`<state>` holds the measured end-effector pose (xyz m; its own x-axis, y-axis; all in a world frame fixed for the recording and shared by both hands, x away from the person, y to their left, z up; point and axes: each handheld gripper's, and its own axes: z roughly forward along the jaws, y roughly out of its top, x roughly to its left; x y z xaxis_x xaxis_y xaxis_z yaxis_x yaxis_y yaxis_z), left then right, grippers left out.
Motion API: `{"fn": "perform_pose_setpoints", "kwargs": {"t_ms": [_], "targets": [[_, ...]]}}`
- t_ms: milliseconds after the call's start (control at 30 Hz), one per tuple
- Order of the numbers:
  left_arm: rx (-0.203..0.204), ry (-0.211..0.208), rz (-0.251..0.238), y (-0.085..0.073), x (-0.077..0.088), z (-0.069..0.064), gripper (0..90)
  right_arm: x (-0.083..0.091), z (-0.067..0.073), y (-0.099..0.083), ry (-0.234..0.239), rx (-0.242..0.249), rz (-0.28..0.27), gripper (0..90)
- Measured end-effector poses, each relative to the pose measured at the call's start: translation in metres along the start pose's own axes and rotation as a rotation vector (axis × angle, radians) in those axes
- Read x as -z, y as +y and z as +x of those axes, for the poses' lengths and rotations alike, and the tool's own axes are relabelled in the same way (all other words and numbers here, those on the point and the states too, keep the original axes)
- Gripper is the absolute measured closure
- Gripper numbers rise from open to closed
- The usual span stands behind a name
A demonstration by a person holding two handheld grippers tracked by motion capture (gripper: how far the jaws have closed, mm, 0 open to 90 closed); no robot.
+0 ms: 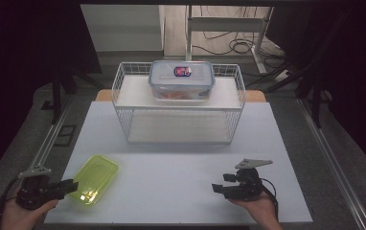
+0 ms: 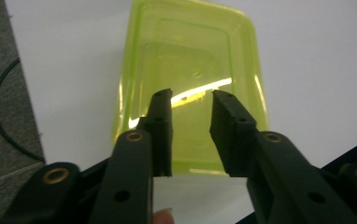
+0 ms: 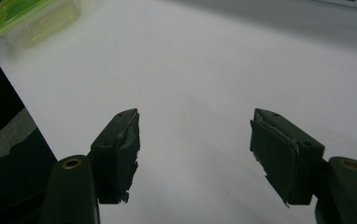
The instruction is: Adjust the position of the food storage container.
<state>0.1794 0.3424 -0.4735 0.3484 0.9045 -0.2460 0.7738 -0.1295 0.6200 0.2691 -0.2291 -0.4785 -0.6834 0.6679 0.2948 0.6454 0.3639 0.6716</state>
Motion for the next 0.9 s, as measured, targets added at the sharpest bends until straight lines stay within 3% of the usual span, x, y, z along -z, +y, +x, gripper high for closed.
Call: {"fn": "perform_pose_setpoints", "kwargs": {"t_ms": [100,233,500,667,900], "targets": [[0.004,0.005,0.021,-0.007,0.004,0.006,83.2,0.000,0.000,0.000,-0.001,-0.001,0.000,32.9],[0.020,0.017,0.045,-0.017,0.007,0.014,89.3,-0.001,-0.001,0.000,-0.003,-0.005,0.001,32.9],[0.069,0.077,0.058,-0.023,0.007,0.033,90.0,-0.002,-0.001,0.000,-0.004,-0.006,0.006,32.9],[0.066,0.110,0.096,-0.018,-0.009,0.042,90.0,-0.002,-0.002,0.000,-0.003,-0.005,0.007,32.9],[0.033,0.086,0.116,-0.011,-0.021,0.034,90.0,-0.002,-0.003,-0.001,-0.005,-0.005,0.009,32.9]]}}
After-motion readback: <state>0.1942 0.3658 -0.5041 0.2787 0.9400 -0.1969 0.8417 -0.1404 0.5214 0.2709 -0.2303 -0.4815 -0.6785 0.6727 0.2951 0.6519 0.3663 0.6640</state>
